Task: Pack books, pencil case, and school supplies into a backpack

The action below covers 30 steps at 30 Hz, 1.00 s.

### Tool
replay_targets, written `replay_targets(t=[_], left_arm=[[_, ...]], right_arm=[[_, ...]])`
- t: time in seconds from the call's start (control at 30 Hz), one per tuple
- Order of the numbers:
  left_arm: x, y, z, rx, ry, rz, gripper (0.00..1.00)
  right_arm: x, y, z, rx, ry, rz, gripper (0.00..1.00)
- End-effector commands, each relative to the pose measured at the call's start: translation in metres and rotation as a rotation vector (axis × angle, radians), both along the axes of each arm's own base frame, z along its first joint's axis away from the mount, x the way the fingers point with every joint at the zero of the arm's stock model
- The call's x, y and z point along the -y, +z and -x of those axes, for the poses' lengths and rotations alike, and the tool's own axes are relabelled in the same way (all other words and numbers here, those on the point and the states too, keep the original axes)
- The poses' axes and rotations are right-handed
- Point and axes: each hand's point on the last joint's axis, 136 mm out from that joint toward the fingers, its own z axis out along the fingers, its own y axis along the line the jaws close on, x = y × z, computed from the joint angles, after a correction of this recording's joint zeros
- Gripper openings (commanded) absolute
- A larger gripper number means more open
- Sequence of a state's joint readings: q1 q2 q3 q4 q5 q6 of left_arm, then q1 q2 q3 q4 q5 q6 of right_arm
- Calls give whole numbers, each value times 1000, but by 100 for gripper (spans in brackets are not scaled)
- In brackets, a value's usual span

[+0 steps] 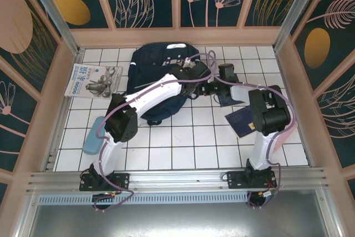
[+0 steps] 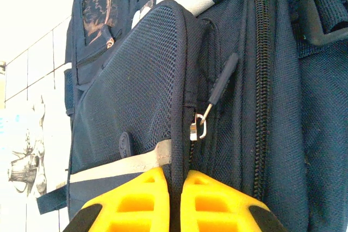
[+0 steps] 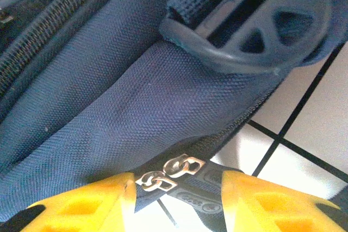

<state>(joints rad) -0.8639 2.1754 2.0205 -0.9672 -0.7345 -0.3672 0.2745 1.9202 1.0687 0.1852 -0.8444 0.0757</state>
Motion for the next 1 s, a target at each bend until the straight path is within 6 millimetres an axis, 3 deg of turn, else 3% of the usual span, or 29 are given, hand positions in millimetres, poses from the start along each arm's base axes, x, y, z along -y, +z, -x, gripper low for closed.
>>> replay_targets(t=[0.0, 0.33, 0.5, 0.73, 0.97], left_arm=[[-13, 59, -8, 147, 48, 25, 0], [-12, 57, -9, 141, 50, 23, 0], [-11, 57, -9, 142, 46, 21, 0], [-11, 58, -9, 143, 47, 18, 0], [-11, 55, -10, 137, 44, 15, 0]], right_arm=[[-11, 4, 9, 27, 110, -40, 43], [-18, 4, 22, 9, 201, -55, 43], [-20, 0, 30, -7, 213, -49, 32], [-17, -1, 24, 11, 167, -18, 26], [-15, 5, 20, 28, 138, -12, 9]])
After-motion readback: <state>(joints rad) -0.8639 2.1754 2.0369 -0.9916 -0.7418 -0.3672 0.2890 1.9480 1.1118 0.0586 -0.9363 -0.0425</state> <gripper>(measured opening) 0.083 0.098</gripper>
